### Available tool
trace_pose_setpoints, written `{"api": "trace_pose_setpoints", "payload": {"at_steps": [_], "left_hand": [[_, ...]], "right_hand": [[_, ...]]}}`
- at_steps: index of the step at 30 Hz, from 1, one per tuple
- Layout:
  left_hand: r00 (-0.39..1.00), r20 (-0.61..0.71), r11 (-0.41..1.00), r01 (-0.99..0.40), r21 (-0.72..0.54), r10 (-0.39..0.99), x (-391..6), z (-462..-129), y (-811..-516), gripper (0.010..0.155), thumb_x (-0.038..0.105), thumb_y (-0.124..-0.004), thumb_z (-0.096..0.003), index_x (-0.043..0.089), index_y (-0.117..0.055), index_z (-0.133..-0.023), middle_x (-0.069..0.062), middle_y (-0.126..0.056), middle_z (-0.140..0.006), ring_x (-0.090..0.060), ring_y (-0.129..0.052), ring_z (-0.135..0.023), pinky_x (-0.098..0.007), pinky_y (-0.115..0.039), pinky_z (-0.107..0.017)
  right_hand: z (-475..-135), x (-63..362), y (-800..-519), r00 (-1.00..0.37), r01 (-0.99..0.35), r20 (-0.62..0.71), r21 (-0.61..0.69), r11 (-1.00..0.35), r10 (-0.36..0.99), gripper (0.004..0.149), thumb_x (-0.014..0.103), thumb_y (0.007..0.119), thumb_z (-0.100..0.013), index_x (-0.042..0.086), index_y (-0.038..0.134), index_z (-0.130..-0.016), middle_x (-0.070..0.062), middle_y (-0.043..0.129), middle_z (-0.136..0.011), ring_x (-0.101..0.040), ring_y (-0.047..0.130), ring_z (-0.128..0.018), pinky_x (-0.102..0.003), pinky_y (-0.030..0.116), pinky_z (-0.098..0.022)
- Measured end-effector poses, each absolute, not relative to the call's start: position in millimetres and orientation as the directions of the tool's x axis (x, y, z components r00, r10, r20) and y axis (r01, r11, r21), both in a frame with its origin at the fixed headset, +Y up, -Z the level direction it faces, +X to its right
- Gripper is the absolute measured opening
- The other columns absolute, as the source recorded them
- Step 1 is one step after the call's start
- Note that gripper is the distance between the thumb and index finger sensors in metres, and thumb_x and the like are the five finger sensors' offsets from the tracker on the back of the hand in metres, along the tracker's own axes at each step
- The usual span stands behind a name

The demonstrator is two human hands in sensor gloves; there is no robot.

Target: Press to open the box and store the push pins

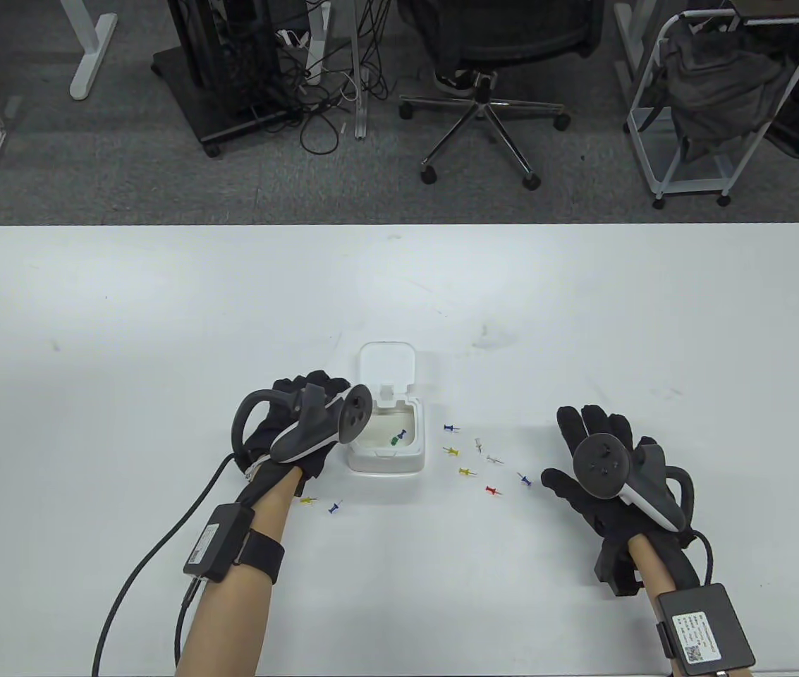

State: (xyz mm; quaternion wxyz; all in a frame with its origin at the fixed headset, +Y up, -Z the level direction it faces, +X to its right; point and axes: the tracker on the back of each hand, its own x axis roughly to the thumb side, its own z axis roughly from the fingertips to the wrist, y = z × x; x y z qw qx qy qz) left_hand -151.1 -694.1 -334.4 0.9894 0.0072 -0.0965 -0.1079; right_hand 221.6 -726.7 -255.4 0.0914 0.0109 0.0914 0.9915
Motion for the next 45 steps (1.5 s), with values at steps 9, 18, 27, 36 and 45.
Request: {"api": "trace_pose_setpoints", "payload": {"at_steps": [9, 18, 27, 36, 45], "left_hand": [[0.97, 0.069, 0.969, 0.239, -0.055, -0.235, -206.3, -339.2, -718.7, 0.054, 0.052, -0.075, -0.0455, 0.031, -0.076, -0.095, 0.005, -0.087, -0.097, -0.014, -0.101, -0.073, -0.048, -0.079, -0.073], [0.961, 0.023, 0.954, 0.276, -0.118, -0.275, -231.3, -337.5, -750.3, 0.053, 0.051, -0.076, -0.0454, 0.031, -0.078, -0.094, 0.005, -0.089, -0.095, -0.014, -0.102, -0.07, -0.048, -0.08, -0.072], [0.933, 0.045, 0.928, 0.361, -0.098, -0.358, -225.8, -339.0, -761.6, 0.04, 0.047, -0.077, -0.0458, 0.035, -0.083, -0.084, 0.011, -0.096, -0.083, -0.009, -0.103, -0.059, -0.045, -0.083, -0.07], [0.922, 0.066, 0.914, 0.387, -0.124, -0.382, -223.0, -338.7, -764.7, 0.039, 0.046, -0.073, -0.0469, 0.032, -0.082, -0.082, 0.009, -0.096, -0.08, -0.01, -0.102, -0.057, -0.047, -0.083, -0.069], [0.95, 0.045, 0.943, 0.312, -0.114, -0.309, -224.8, -334.5, -751.1, 0.04, 0.046, -0.074, -0.0467, 0.032, -0.081, -0.084, 0.008, -0.094, -0.082, -0.011, -0.102, -0.057, -0.047, -0.083, -0.07]], "right_hand": [[-255.5, 221.3, -727.2, -0.983, -0.178, 0.005, 0.191, -0.965, 0.182, 0.08, 0.059, 0.06, -0.043, 0.031, 0.017, -0.105, -0.018, 0.024, -0.123, -0.053, 0.03, -0.109, -0.079, 0.029, -0.07], [-255.4, 220.8, -727.5, -0.984, -0.175, 0.006, 0.2, -0.964, 0.18, 0.081, 0.059, 0.06, -0.043, 0.031, 0.016, -0.105, -0.017, 0.024, -0.123, -0.053, 0.03, -0.109, -0.079, 0.029, -0.07], [-255.4, 221.2, -727.7, -0.983, -0.178, 0.003, 0.204, -0.963, 0.182, 0.08, 0.059, 0.06, -0.043, 0.03, 0.017, -0.105, -0.018, 0.024, -0.123, -0.053, 0.03, -0.109, -0.079, 0.029, -0.07], [-255.5, 221.1, -727.5, -0.983, -0.179, 0.004, 0.202, -0.963, 0.184, 0.081, 0.059, 0.06, -0.043, 0.031, 0.016, -0.105, -0.018, 0.024, -0.123, -0.053, 0.03, -0.109, -0.079, 0.029, -0.07], [-255.4, 220.8, -727.7, -0.983, -0.178, 0.008, 0.2, -0.964, 0.184, 0.08, 0.059, 0.06, -0.043, 0.03, 0.017, -0.105, -0.018, 0.024, -0.123, -0.053, 0.03, -0.109, -0.079, 0.029, -0.07]]}}
